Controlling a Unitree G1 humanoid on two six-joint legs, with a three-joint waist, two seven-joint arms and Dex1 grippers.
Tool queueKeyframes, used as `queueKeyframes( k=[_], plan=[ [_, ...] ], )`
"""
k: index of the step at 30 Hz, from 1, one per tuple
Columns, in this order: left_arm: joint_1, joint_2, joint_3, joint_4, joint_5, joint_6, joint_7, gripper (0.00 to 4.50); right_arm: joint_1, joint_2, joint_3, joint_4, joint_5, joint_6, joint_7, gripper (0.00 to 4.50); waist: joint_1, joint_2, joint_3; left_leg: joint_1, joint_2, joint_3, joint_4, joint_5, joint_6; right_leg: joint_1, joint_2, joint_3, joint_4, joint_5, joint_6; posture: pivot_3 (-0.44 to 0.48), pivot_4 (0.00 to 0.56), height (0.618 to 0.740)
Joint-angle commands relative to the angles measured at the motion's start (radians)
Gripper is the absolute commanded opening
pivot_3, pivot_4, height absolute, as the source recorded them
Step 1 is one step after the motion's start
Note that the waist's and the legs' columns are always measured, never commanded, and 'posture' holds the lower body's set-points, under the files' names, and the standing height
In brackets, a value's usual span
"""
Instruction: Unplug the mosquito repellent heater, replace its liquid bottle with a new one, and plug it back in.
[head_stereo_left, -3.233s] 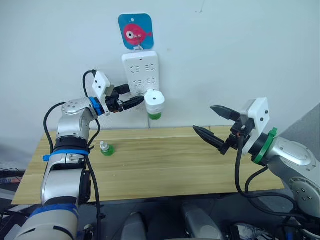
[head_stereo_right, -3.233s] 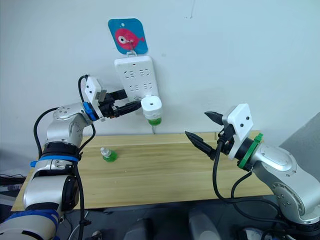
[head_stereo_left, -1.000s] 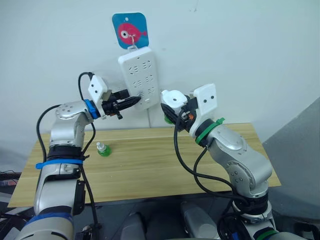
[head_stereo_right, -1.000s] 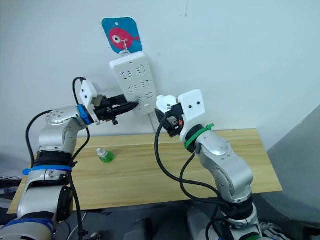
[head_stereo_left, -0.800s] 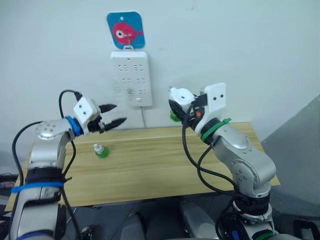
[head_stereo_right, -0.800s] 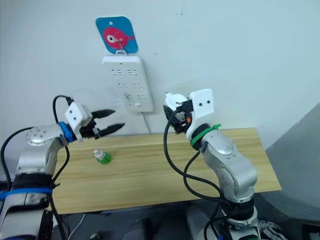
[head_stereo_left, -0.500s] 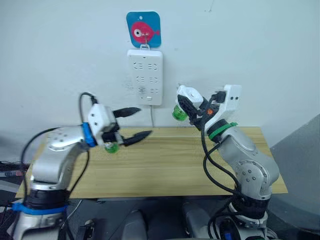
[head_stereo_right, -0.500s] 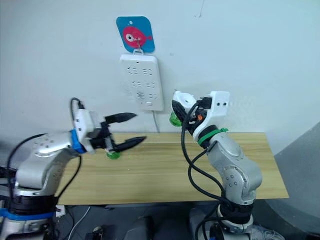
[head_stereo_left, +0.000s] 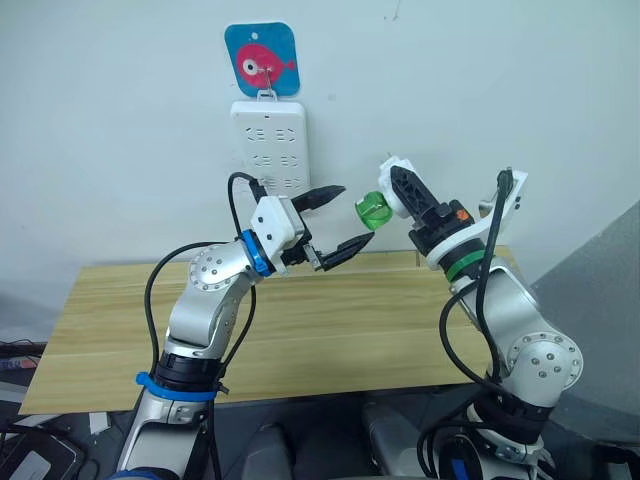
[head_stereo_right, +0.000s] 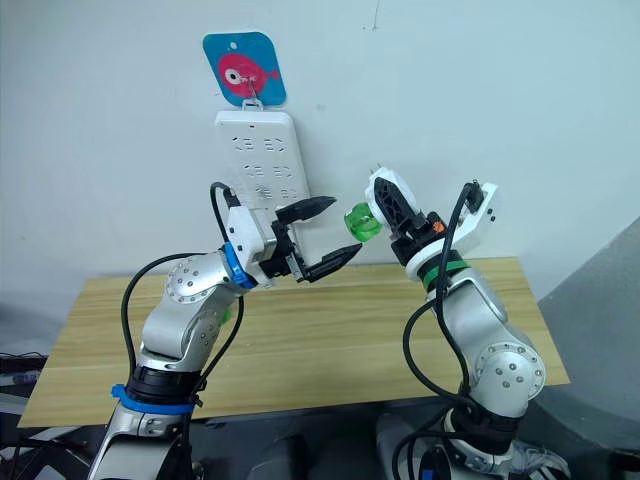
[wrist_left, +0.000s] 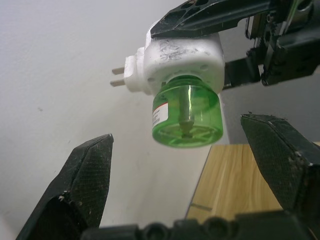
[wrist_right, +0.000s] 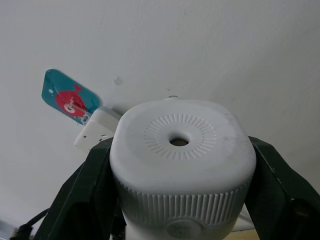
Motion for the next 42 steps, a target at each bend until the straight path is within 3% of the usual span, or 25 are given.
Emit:
queueKeyframes(
  k=[1, 10, 13, 18, 19, 26, 28, 31, 37, 42],
  plan=[
    [-0.029, -0.018, 0.0, -0.015, -0.022, -0.027, -0.007, 4.5, 0.016, 0.02, 0.05, -0.041, 0.095, -0.063, -0.033, 2.96, -0.001, 0.001, 0.001, 0.0, 0.0, 0.0, 0.0, 0.0, 0.0, 0.0, 0.0, 0.0, 0.0, 0.0, 0.0, -0.248, 0.202, 0.718],
    [-0.05, -0.026, 0.015, -0.017, -0.041, -0.021, -0.006, 4.5, 0.022, -0.055, 0.119, -0.036, 0.163, -0.159, -0.079, 2.96, -0.008, 0.0, 0.001, 0.0, 0.0, 0.0, 0.0, 0.0, 0.0, 0.0, 0.0, 0.001, -0.001, 0.0, 0.001, -0.242, 0.197, 0.718],
    [-0.042, -0.02, 0.005, -0.017, -0.049, -0.009, -0.013, 3.9, 0.016, -0.076, 0.135, -0.03, 0.18, -0.182, -0.084, 2.96, -0.008, 0.0, 0.001, 0.0, 0.0, 0.0, 0.0, 0.0, 0.0, 0.0, 0.0, 0.0, -0.001, 0.0, 0.001, -0.242, 0.197, 0.718],
    [-0.04, -0.019, 0.004, -0.01, -0.046, -0.003, -0.011, 2.35, 0.015, -0.109, 0.163, -0.029, 0.209, -0.215, -0.087, 2.96, -0.008, 0.0, 0.001, 0.0, -0.001, 0.0, 0.0, 0.0, 0.0, 0.0, 0.0, 0.0, -0.001, 0.0, 0.001, -0.241, 0.198, 0.718],
    [-0.043, -0.019, 0.005, -0.009, -0.046, -0.002, -0.011, 2.26, 0.015, -0.115, 0.169, -0.029, 0.215, -0.219, -0.086, 2.96, -0.008, 0.001, 0.001, 0.0, -0.001, 0.0, 0.0, 0.0, 0.0, 0.0, 0.0, 0.0, -0.001, 0.0, 0.001, -0.24, 0.198, 0.718],
    [-0.041, -0.011, 0.007, -0.018, -0.05, 0.004, -0.016, 2.26, 0.017, -0.153, 0.194, -0.036, 0.291, -0.256, -0.06, 2.96, -0.007, 0.0, 0.001, 0.0, 0.0, 0.0, 0.0, 0.0, 0.0, 0.0, 0.0, 0.0, -0.001, 0.0, 0.001, -0.237, 0.196, 0.718],
    [-0.041, 0.003, 0.008, -0.024, -0.057, 0.002, -0.036, 2.26, 0.024, -0.185, 0.183, -0.037, 0.321, -0.258, -0.04, 3.71, -0.007, 0.0, 0.001, 0.0, 0.0, 0.0, 0.0, 0.0, 0.0, 0.0, 0.0, 0.0, -0.002, 0.0, 0.001, -0.236, 0.196, 0.718],
    [-0.032, 0.043, 0.008, -0.03, -0.071, -0.001, -0.092, 2.26, 0.033, -0.283, 0.142, -0.011, 0.39, -0.24, -0.017, 4.5, -0.007, 0.0, 0.001, 0.0, 0.0, 0.0, 0.0, 0.0, 0.0, 0.0, 0.0, 0.001, -0.002, 0.0, 0.001, -0.23, 0.195, 0.718],
    [0.004, 0.147, -0.007, -0.026, -0.078, -0.048, -0.244, 2.26, 0.064, -0.566, 0.106, 0.079, 0.657, -0.128, 0.085, 4.5, -0.003, 0.001, 0.006, 0.0, -0.001, 0.001, -0.001, 0.0, 0.0, 0.0, 0.0, 0.001, -0.002, -0.001, 0.001, -0.22, 0.195, 0.718],
    [0.013, 0.21, -0.016, -0.023, -0.078, -0.094, -0.359, 2.26, 0.068, -0.772, 0.125, 0.166, 0.751, 0.046, 0.315, 4.5, 0.008, 0.004, 0.012, 0.0, -0.001, 0.002, -0.001, 0.0, 0.0, 0.0, 0.0, 0.002, -0.003, -0.001, 0.0, -0.206, 0.199, 0.718]
  ],
)
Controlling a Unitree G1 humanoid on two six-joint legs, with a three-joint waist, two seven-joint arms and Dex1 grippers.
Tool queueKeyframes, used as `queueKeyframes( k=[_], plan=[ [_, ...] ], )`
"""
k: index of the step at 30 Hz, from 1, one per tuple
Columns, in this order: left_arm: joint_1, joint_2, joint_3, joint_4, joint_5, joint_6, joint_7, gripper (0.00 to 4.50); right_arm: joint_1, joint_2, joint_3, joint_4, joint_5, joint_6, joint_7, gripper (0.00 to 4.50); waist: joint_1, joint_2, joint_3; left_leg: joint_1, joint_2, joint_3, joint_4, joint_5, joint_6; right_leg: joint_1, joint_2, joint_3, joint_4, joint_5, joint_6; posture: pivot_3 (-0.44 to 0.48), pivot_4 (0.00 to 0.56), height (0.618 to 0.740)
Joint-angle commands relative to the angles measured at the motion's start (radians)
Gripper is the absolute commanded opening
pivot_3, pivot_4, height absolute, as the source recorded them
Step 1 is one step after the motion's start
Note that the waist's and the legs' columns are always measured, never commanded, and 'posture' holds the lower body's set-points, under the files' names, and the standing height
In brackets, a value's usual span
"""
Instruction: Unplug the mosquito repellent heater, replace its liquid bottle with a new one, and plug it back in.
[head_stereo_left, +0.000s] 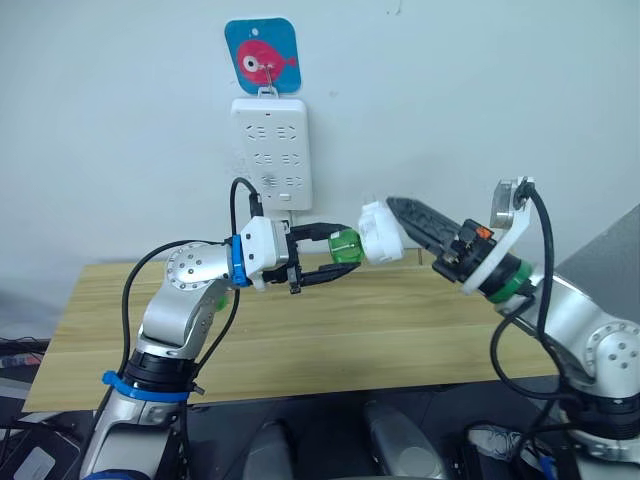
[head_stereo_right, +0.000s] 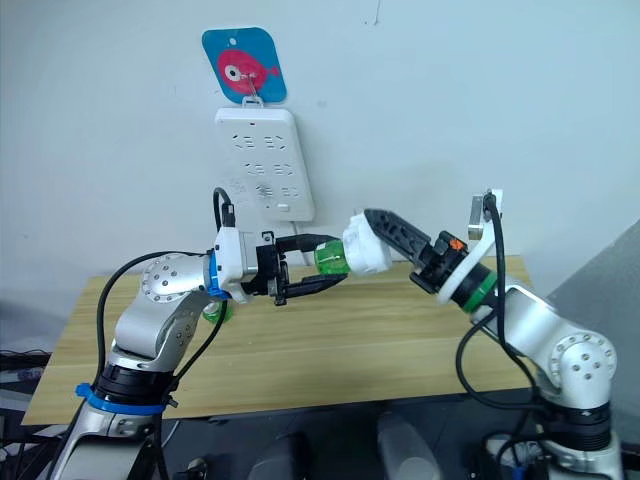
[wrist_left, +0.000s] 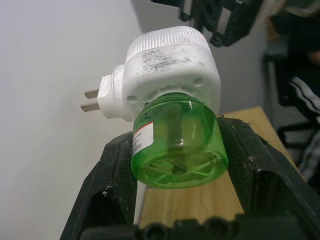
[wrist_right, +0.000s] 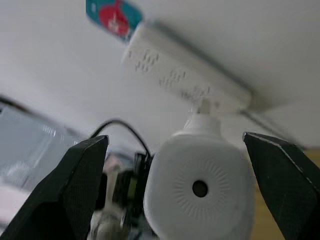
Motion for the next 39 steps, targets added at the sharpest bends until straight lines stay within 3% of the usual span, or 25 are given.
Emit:
queueKeyframes(
  k=[1, 7, 16, 39],
  plan=[
    [0.0, 0.029, 0.0, -0.019, -0.006, -0.069, -0.076, 2.26, -0.003, -0.089, 0.006, 0.037, 0.051, 0.122, 0.187, 4.5, 0.004, 0.0, 0.001, 0.0, 0.0, 0.0, 0.0, 0.0, 0.0, 0.0, 0.0, 0.0, 0.0, 0.0, 0.0, -0.2, 0.201, 0.718],
    [0.03, 0.052, -0.017, -0.024, 0.012, -0.165, -0.152, 2.26, -0.026, -0.196, 0.042, 0.133, 0.051, 0.226, 0.315, 4.5, 0.013, -0.001, 0.003, 0.0, 0.0, 0.001, 0.0, 0.0, 0.0, 0.0, 0.0, 0.0, -0.002, 0.0, 0.0, -0.187, 0.204, 0.718],
    [0.072, 0.062, -0.022, -0.046, 0.027, -0.225, -0.153, 2.26, -0.045, -0.31, 0.036, 0.24, 0.051, 0.324, 0.443, 4.5, 0.031, -0.001, 0.008, 0.0, 0.0, 0.002, 0.0, 0.0, 0.001, 0.0, 0.0, 0.001, -0.002, 0.0, 0.0, -0.161, 0.204, 0.718],
    [0.079, 0.03, -0.045, 0.011, 0.038, -0.291, -0.161, 2.26, -0.066, -0.199, 0.18, 0.149, 0.051, 0.25, 0.393, 4.5, 0.046, -0.001, 0.008, 0.0, 0.0, 0.002, 0.0, 0.0, 0.001, 0.0, 0.0, 0.001, -0.003, 0.0, 0.0, -0.166, 0.19, 0.718]
  ],
)
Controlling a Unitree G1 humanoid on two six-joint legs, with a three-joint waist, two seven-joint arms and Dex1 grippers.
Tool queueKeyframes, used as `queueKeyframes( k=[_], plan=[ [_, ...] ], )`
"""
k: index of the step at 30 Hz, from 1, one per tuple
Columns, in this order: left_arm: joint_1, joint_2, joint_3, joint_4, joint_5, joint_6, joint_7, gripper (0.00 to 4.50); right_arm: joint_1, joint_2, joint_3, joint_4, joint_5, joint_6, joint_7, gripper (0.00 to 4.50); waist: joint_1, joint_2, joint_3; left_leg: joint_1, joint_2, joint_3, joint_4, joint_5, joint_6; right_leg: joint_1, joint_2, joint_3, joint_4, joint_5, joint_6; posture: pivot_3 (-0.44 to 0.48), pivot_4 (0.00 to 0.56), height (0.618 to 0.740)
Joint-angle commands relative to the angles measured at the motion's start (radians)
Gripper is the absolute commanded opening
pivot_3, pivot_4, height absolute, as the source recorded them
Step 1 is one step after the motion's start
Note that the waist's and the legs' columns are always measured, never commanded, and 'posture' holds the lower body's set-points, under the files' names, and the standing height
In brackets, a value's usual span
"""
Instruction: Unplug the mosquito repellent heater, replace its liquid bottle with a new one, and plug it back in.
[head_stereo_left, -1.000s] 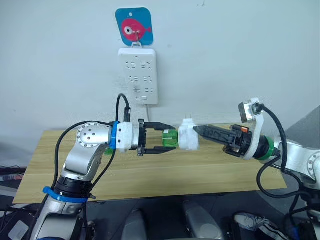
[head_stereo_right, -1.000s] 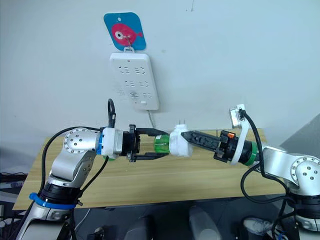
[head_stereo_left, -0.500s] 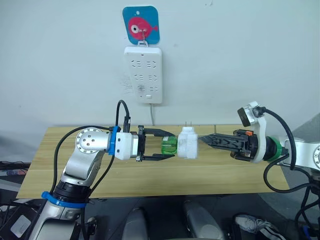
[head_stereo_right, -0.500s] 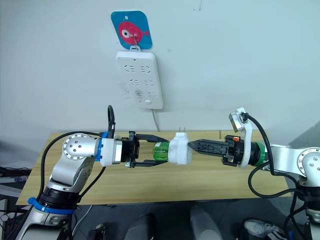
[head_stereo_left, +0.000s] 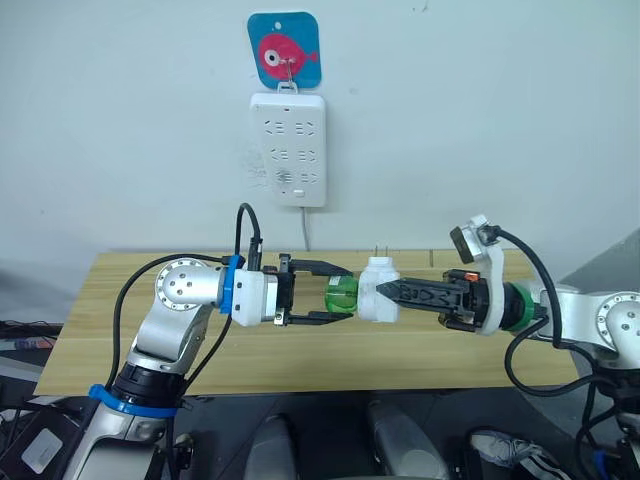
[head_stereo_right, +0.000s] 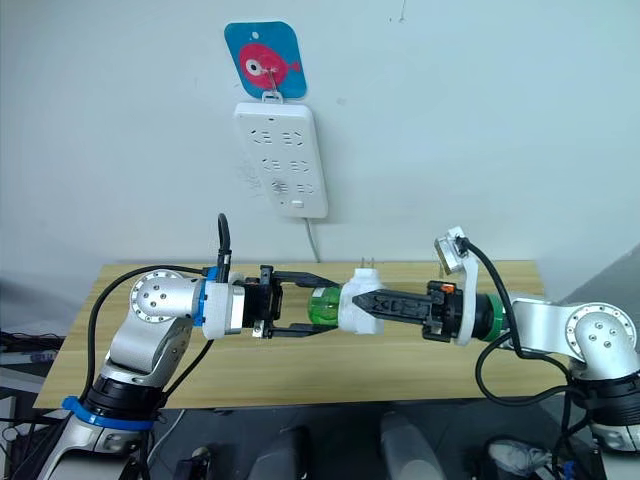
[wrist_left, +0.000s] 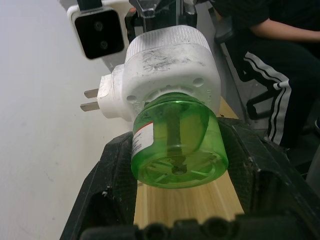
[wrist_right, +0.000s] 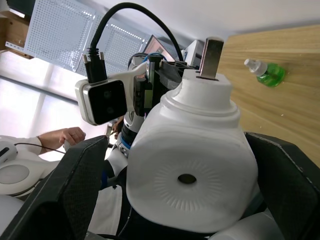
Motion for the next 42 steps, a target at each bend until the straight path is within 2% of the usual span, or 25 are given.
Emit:
queueKeyframes(
  k=[1, 7, 15, 18, 20, 37, 40, 42],
  plan=[
    [0.001, -0.005, -0.006, 0.007, 0.005, -0.02, 0.004, 2.26, -0.029, 0.023, 0.015, -0.047, 0.027, -0.017, -0.018, 4.5, 0.0, 0.0, 0.0, 0.0, 0.0, 0.0, 0.0, 0.0, 0.0, 0.0, 0.0, 0.0, 0.0, 0.0, 0.0, -0.165, 0.19, 0.718],
    [-0.003, -0.01, -0.013, 0.015, 0.007, -0.024, 0.013, 2.26, -0.055, 0.04, 0.038, -0.046, 0.027, -0.01, -0.032, 4.5, 0.001, 0.0, 0.0, 0.0, 0.0, 0.0, 0.0, 0.0, 0.0, 0.0, 0.0, 0.0, 0.0, 0.0, 0.0, -0.164, 0.189, 0.718],
    [0.029, 0.012, -0.007, -0.091, -0.009, 0.038, 0.051, 2.26, -0.062, 0.045, 0.056, -0.056, 0.027, -0.007, -0.037, 4.5, 0.003, 0.0, 0.0, 0.0, 0.0, -0.001, 0.0, 0.0, 0.0, 0.0, 0.0, -0.001, 0.0, 0.0, 0.0, -0.157, 0.188, 0.718],
    [0.033, 0.017, -0.001, -0.111, -0.013, 0.055, 0.059, 2.26, -0.063, 0.045, 0.059, -0.056, 0.027, -0.008, -0.034, 3.9, 0.007, 0.0, 0.0, 0.0, 0.0, -0.001, 0.0, 0.0, 0.0, 0.0, 0.0, -0.001, 0.001, 0.0, 0.0, -0.156, 0.188, 0.718],
    [0.032, 0.018, 0.001, -0.112, -0.013, 0.058, 0.061, 2.26, -0.063, 0.045, 0.06, -0.056, 0.027, -0.008, -0.03, 3.27, 0.008, 0.0, 0.0, 0.0, 0.0, 0.0, 0.001, 0.0, 0.0, 0.0, 0.0, 0.0, 0.001, 0.0, 0.0, -0.156, 0.187, 0.718],
    [0.07, 0.043, 0.007, -0.16, -0.028, 0.079, 0.064, 2.26, -0.061, 0.063, 0.033, -0.054, 0.027, -0.006, 0.03, 3.16, 0.011, 0.0, 0.0, 0.0, 0.0, -0.001, 0.001, 0.0, 0.0, 0.0, 0.0, -0.001, 0.001, 0.0, 0.0, -0.154, 0.187, 0.718],
    [0.014, 0.066, -0.001, -0.161, -0.13, 0.371, 0.12, 2.26, -0.072, 0.051, 0.038, -0.065, 0.027, -0.003, 0.026, 3.15, 0.012, 0.0, 0.0, 0.0, 0.0, -0.001, 0.001, 0.0, 0.0, 0.0, 0.0, -0.001, 0.002, 0.0, 0.0, -0.146, 0.189, 0.718],
    [-0.05, 0.151, 0.011, -0.162, -0.35, 0.745, 0.122, 2.26, -0.084, 0.045, 0.04, -0.071, 0.025, -0.002, 0.032, 3.14, 0.012, -0.001, 0.0, 0.0, 0.0, -0.001, 0.002, 0.0, 0.0, 0.0, 0.0, -0.001, 0.002, 0.0, 0.0, -0.145, 0.19, 0.718]
  ],
)
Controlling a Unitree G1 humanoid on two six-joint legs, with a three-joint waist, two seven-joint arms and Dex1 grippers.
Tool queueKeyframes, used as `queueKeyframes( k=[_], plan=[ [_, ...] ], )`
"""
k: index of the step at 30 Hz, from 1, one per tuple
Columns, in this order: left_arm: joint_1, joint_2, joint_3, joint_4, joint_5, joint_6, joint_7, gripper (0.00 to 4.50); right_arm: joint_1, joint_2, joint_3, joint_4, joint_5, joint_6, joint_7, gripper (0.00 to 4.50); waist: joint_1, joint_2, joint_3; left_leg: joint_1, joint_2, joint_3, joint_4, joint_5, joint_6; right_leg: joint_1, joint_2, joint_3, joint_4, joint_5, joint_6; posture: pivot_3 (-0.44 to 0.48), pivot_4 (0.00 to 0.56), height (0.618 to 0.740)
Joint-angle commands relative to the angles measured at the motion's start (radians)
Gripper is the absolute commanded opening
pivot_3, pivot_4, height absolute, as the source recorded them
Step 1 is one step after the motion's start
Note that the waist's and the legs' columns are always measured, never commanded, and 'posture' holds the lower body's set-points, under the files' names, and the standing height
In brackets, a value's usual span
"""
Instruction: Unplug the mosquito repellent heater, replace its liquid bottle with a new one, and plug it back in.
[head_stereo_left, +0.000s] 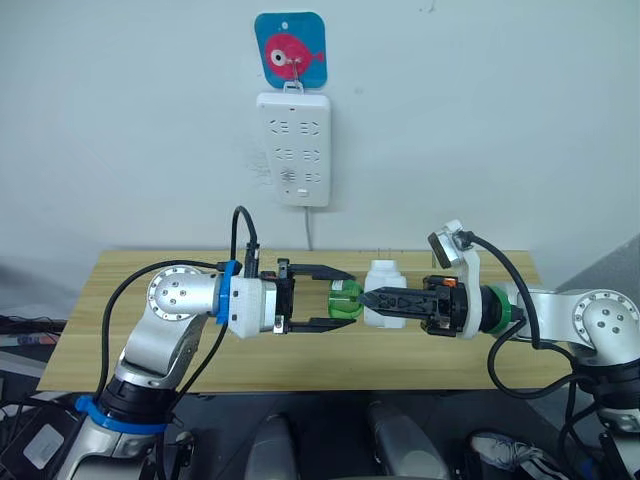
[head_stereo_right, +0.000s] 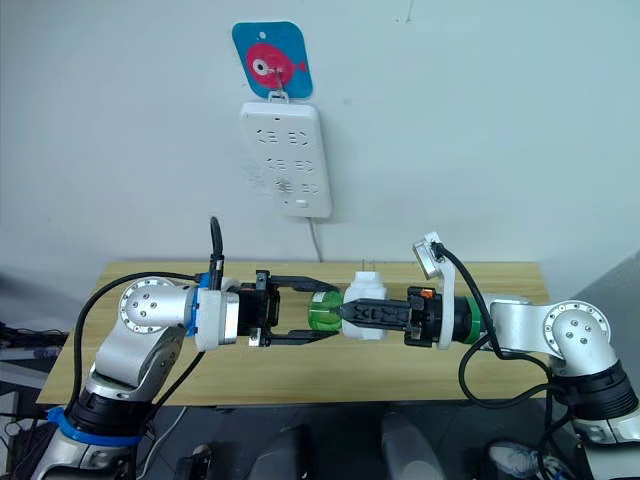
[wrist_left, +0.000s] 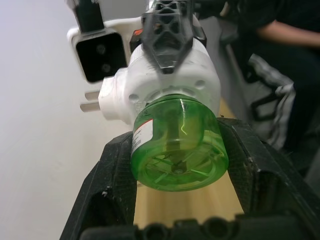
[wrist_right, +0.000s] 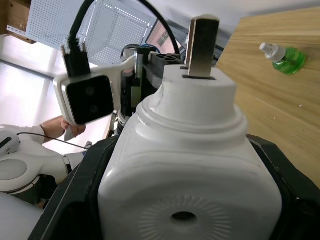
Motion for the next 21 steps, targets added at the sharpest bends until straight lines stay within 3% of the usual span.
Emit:
queueKeyframes(
  k=[1, 5, 11, 13, 17, 19, 21],
  plan=[
    [-0.094, 0.116, 0.021, 0.0, -0.326, 0.57, 0.033, 2.26, -0.043, 0.002, -0.024, -0.067, 0.039, 0.005, 0.068, 3.13, -0.001, -0.001, 0.002, 0.0, 0.0, 0.0, 0.0, 0.0, 0.0, 0.0, 0.0, 0.0, 0.0, 0.0, 0.0, -0.145, 0.19, 0.718],
    [-0.169, 0.142, 0.068, 0.014, -0.477, 0.76, 0.056, 2.26, -0.052, -0.009, -0.02, -0.061, 0.037, 0.016, 0.078, 3.09, -0.001, -0.001, 0.002, 0.0, 0.0, -0.001, 0.0, 0.0, 0.0, 0.0, 0.0, -0.001, 0.001, 0.0, 0.0, -0.145, 0.19, 0.718],
    [-0.178, 0.109, 0.098, -0.017, -0.454, 0.755, 0.129, 2.26, -0.06, 0.0, -0.014, -0.05, 0.036, -0.001, 0.07, 3.06, 0.002, -0.001, 0.002, 0.0, 0.0, -0.002, 0.0, 0.0, 0.0, 0.0, 0.0, -0.002, 0.0, -0.001, 0.001, -0.139, 0.193, 0.718],
    [-0.143, 0.126, 0.066, -0.043, -0.321, 0.603, 0.086, 3.01, -0.059, 0.004, -0.019, -0.037, 0.04, -0.011, 0.062, 3.06, 0.003, -0.001, 0.002, 0.0, 0.0, -0.002, -0.001, 0.0, 0.0, 0.0, 0.0, -0.002, 0.0, -0.001, 0.001, -0.134, 0.195, 0.718],
    [-0.04, 0.097, 0.053, -0.026, -0.027, 0.095, 0.016, 4.21, -0.055, 0.01, -0.029, -0.008, 0.04, -0.024, 0.047, 3.06, 0.003, -0.001, 0.002, 0.001, 0.0, 0.0, -0.001, 0.0, 0.0, 0.0, 0.0, 0.0, 0.0, -0.001, 0.001, -0.132, 0.196, 0.718],
    [-0.005, 0.047, 0.089, -0.013, 0.02, -0.096, 0.011, 4.21, -0.052, 0.012, -0.033, 0.002, 0.04, -0.028, 0.042, 3.06, 0.007, -0.001, 0.002, 0.001, 0.0, 0.0, -0.001, 0.0, 0.0, 0.0, 0.0, 0.0, 0.0, 0.0, 0.001, -0.131, 0.196, 0.718],
    [0.015, 0.018, 0.109, -0.009, 0.024, -0.184, 0.002, 4.21, -0.05, 0.011, -0.034, 0.007, 0.04, -0.028, 0.039, 3.06, 0.013, -0.002, 0.003, 0.0, 0.0, 0.001, 0.0, 0.0, 0.0, 0.0, -0.001, 0.0, 0.0, 0.0, 0.001, -0.131, 0.196, 0.718]
  ],
)
